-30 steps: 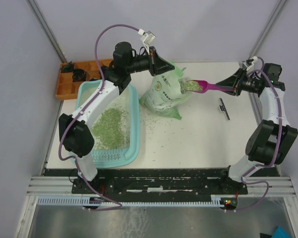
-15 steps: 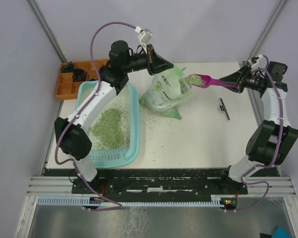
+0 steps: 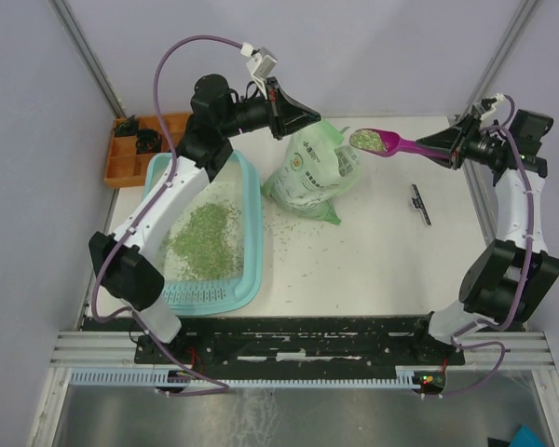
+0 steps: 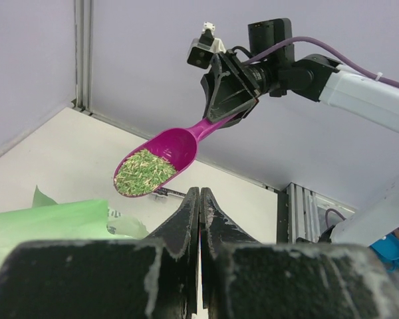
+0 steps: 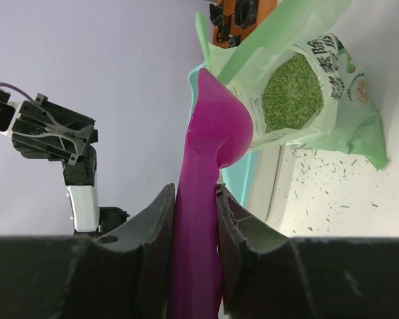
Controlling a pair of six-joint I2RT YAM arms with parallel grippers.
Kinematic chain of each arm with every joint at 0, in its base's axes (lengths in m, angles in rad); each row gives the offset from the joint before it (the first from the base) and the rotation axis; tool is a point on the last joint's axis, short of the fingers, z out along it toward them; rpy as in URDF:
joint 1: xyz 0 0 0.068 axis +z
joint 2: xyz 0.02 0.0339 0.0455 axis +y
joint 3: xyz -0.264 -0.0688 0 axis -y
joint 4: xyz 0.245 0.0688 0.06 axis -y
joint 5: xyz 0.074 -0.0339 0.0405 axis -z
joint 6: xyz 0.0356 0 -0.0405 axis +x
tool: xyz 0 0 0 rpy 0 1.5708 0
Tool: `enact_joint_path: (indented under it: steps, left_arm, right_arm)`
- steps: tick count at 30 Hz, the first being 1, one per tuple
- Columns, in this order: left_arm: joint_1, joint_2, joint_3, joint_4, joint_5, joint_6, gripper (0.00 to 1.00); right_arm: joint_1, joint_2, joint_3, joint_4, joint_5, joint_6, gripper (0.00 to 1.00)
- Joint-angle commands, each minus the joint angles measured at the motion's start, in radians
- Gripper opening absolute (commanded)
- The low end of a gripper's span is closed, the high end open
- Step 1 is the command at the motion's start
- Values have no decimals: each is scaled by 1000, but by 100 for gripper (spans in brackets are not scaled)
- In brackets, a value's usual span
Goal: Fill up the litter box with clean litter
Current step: 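Scoop the cat litter from the cat litter bag.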
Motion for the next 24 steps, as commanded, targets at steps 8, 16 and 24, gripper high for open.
enact_joint_path:
  steps: [8, 16, 24]
  left_arm:
    - [8, -167, -114, 106, -158, 69, 3]
    - [17, -203, -142, 114, -196, 67, 3]
    - [33, -258, -182, 117, -240, 76, 3]
  right_arm:
    - [-4, -104, 51, 147, -61, 129, 2]
    - [-3, -121, 57, 218, -63, 211, 1]
    - [18, -122, 67, 288, -57, 292, 2]
